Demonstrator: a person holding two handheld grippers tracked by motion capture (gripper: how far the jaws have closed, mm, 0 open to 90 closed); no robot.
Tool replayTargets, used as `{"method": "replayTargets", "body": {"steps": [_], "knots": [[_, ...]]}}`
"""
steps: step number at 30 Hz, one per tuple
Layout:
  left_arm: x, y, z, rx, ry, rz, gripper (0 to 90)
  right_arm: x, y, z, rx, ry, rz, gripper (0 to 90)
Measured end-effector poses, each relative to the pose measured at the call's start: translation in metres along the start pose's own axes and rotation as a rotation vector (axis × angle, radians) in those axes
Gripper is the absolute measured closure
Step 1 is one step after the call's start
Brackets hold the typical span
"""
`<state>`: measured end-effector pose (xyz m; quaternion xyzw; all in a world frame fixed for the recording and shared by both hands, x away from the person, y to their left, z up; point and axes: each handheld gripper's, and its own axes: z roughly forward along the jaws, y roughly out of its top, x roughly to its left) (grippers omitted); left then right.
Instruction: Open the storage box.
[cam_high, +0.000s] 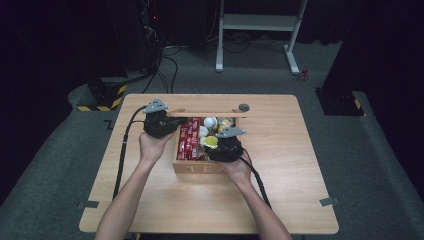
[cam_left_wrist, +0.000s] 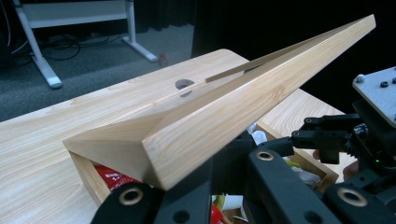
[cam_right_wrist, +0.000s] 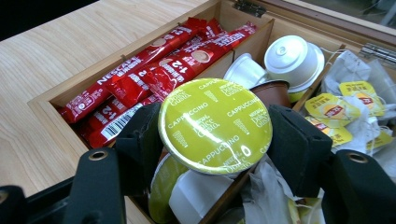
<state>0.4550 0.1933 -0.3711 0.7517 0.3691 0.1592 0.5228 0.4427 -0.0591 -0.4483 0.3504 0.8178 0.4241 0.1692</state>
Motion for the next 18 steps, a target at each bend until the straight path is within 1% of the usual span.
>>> {"method": "replayTargets", "body": {"steps": [8, 12, 14, 18], "knots": [[0.000, 0.000, 0.000, -0.003, -0.006, -0.001, 90.0, -0.005, -0.001, -0.010, -0.016, -0.012, 0.009, 37.9], [0.001, -0.001, 0.000, -0.003, -0.006, -0.003, 90.0, -0.010, -0.002, -0.015, -0.023, -0.020, 0.018, 37.9], [0.000, -0.001, 0.000, -0.004, -0.006, -0.001, 90.0, -0.011, -0.002, -0.018, -0.023, -0.023, 0.031, 37.9], [0.001, -0.001, 0.000, -0.005, -0.008, -0.002, 90.0, -0.014, -0.003, -0.021, -0.031, -0.028, 0.031, 37.9]]}}
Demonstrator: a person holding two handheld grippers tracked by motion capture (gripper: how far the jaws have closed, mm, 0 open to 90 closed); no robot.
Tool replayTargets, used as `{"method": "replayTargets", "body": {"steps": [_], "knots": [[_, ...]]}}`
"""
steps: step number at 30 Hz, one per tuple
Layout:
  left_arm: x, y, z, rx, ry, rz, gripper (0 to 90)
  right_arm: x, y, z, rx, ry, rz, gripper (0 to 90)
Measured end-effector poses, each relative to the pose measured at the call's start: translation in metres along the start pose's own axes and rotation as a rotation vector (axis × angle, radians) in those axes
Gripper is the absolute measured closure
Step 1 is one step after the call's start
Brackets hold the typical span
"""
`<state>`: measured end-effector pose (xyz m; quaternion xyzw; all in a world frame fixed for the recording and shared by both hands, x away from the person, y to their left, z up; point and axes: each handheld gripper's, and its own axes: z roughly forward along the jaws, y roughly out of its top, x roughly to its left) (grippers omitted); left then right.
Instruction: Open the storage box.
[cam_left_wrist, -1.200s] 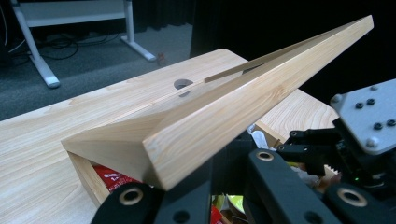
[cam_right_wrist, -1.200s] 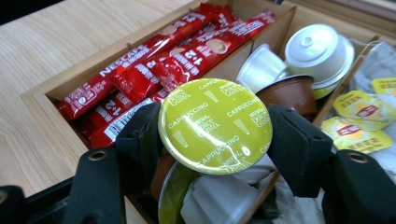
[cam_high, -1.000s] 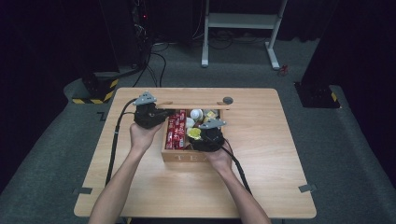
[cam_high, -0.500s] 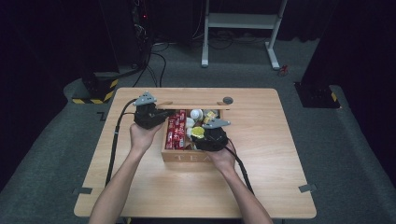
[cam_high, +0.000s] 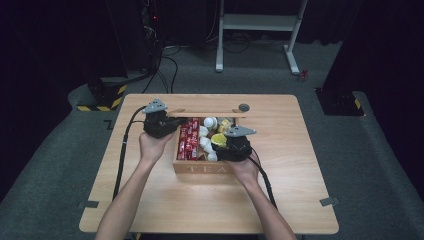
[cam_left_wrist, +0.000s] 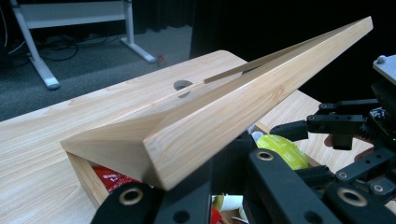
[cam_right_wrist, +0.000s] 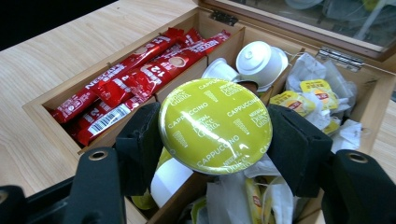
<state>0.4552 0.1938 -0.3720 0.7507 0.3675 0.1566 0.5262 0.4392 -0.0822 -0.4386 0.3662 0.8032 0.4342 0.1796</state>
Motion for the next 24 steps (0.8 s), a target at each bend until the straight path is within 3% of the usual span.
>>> {"method": "replayTargets", "body": {"steps": [24], "knots": [[0.001, -0.001, 0.000, -0.001, -0.005, -0.007, 90.0, -0.022, -0.002, -0.021, -0.030, -0.045, 0.032, 37.9]]}}
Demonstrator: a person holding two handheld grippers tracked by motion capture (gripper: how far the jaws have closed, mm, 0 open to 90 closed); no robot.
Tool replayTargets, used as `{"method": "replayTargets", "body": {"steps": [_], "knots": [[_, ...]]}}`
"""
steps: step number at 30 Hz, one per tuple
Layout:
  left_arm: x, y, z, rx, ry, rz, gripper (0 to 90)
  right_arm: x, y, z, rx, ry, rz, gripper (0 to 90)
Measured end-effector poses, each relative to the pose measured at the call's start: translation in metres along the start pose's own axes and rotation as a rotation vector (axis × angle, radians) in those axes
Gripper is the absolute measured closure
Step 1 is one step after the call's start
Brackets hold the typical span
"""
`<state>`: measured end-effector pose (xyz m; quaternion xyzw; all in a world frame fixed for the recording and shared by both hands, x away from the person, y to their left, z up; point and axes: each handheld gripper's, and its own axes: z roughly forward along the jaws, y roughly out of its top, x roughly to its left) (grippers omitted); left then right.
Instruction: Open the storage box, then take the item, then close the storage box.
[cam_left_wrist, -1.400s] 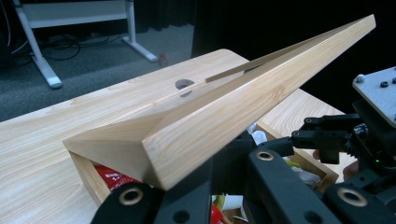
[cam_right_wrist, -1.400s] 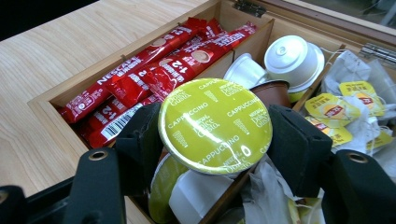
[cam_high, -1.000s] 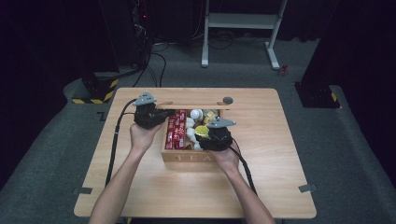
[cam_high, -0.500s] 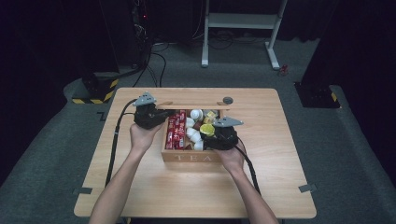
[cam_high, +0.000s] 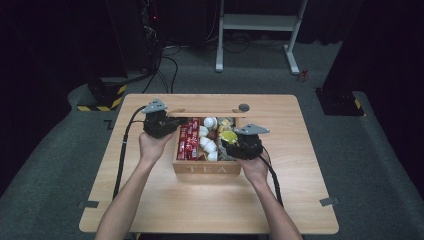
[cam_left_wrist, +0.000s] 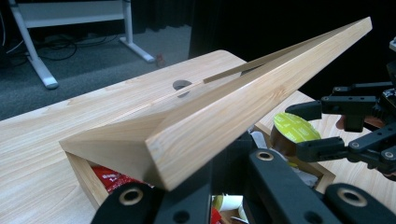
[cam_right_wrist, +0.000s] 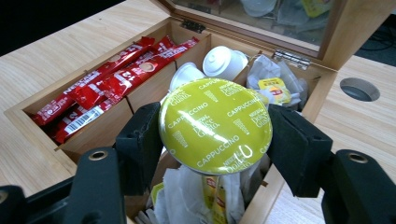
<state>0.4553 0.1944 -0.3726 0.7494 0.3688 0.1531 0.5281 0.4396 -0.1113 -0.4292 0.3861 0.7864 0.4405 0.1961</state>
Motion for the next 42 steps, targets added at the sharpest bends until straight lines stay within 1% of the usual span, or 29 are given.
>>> {"method": "replayTargets", "body": {"steps": [6, 8, 14, 16, 22, 25, 28, 30, 33, 37, 39, 42], "knots": [[0.000, 0.000, -0.001, 0.005, -0.004, -0.006, 90.0, -0.006, -0.002, -0.002, 0.008, -0.005, 0.014, 37.9], [0.000, -0.001, 0.000, 0.000, -0.008, -0.013, 90.0, -0.008, -0.003, -0.003, 0.012, -0.013, 0.013, 37.9], [0.001, -0.002, 0.000, -0.007, -0.015, -0.010, 90.0, -0.016, -0.008, -0.010, 0.010, -0.040, 0.025, 37.9], [0.002, -0.002, 0.000, -0.007, -0.015, -0.008, 90.0, -0.021, -0.011, -0.015, 0.003, -0.058, 0.045, 37.9], [0.002, -0.003, 0.001, -0.009, -0.016, -0.014, 90.0, -0.034, -0.015, -0.026, -0.004, -0.087, 0.066, 37.9], [0.002, -0.003, 0.001, -0.007, -0.014, -0.015, 90.0, -0.040, -0.018, -0.029, 0.001, -0.099, 0.083, 37.9], [0.002, -0.003, 0.000, -0.008, -0.011, -0.015, 90.0, -0.045, -0.021, -0.032, -0.004, -0.109, 0.089, 37.9], [0.002, -0.003, 0.000, -0.006, -0.011, -0.019, 90.0, -0.049, -0.023, -0.034, -0.002, -0.114, 0.106, 37.9], [0.003, -0.003, 0.000, -0.006, -0.009, -0.017, 90.0, -0.055, -0.027, -0.036, 0.004, -0.125, 0.111, 37.9], [0.004, -0.003, -0.001, -0.005, -0.006, -0.009, 90.0, -0.063, -0.031, -0.041, 0.002, -0.144, 0.131, 37.9], [0.004, -0.003, -0.002, -0.003, -0.007, -0.013, 90.0, -0.066, -0.033, -0.044, 0.002, -0.154, 0.140, 37.9], [0.004, -0.002, -0.002, -0.003, -0.004, -0.009, 90.0, -0.072, -0.036, -0.047, 0.003, -0.169, 0.148, 37.9]]}}
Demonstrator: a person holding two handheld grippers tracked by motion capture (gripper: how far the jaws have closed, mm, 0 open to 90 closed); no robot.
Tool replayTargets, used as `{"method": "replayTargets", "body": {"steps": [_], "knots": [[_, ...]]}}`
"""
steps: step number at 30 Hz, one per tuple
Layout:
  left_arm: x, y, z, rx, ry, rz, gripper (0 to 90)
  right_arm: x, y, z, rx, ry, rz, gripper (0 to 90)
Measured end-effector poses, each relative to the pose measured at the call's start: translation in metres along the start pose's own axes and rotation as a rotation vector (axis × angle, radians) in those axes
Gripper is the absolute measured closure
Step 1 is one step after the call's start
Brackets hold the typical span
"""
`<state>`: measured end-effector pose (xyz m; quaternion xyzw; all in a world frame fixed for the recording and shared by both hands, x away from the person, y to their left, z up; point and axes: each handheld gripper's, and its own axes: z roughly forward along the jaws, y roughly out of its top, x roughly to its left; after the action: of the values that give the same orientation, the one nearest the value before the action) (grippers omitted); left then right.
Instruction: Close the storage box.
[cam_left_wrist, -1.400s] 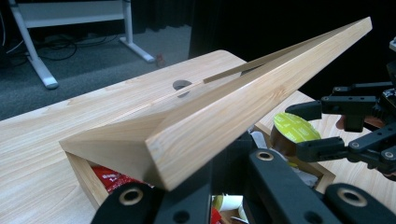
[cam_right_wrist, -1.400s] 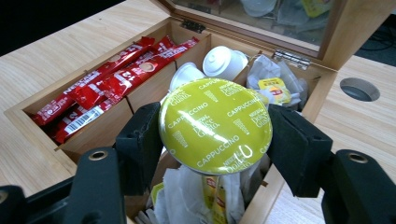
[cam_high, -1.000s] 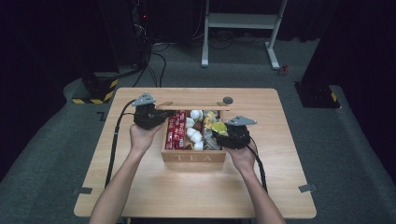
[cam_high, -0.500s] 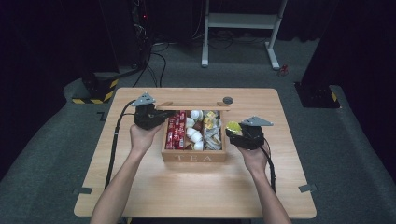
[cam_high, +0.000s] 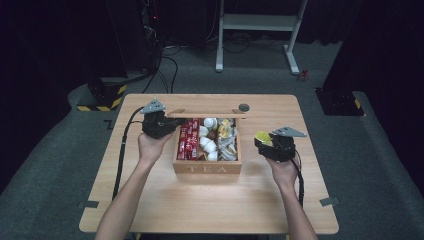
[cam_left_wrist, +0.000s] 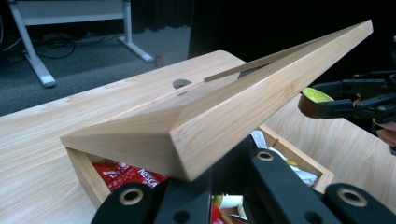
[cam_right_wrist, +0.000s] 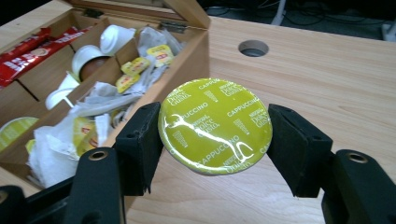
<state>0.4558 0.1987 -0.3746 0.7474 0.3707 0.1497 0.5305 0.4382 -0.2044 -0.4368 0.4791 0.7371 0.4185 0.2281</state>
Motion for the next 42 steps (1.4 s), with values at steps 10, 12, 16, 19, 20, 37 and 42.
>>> {"method": "replayTargets", "body": {"steps": [10, 12, 16, 19, 20, 37, 42], "knots": [[0.000, 0.000, 0.000, -0.002, 0.003, -0.004, 90.0, -0.018, -0.012, 0.003, 0.027, -0.034, 0.029, 37.9], [0.001, 0.000, 0.000, -0.002, 0.004, 0.000, 90.0, -0.021, -0.014, 0.006, 0.039, -0.038, 0.036, 37.8], [0.001, 0.000, 0.000, -0.001, 0.005, 0.001, 90.0, -0.026, -0.019, 0.011, 0.061, -0.046, 0.042, 37.8], [0.001, 0.000, 0.000, -0.001, 0.004, 0.001, 90.0, -0.026, -0.022, 0.015, 0.070, -0.047, 0.040, 37.8], [0.001, 0.000, 0.000, -0.001, 0.004, 0.001, 90.0, -0.026, -0.023, 0.016, 0.075, -0.050, 0.039, 37.8], [0.001, 0.000, -0.001, 0.001, 0.003, 0.003, 90.0, -0.023, -0.037, 0.045, 0.157, -0.094, -0.003, 37.7], [0.001, 0.000, -0.001, 0.002, 0.001, 0.001, 90.0, -0.023, -0.038, 0.048, 0.159, -0.091, 0.006, 37.6]]}}
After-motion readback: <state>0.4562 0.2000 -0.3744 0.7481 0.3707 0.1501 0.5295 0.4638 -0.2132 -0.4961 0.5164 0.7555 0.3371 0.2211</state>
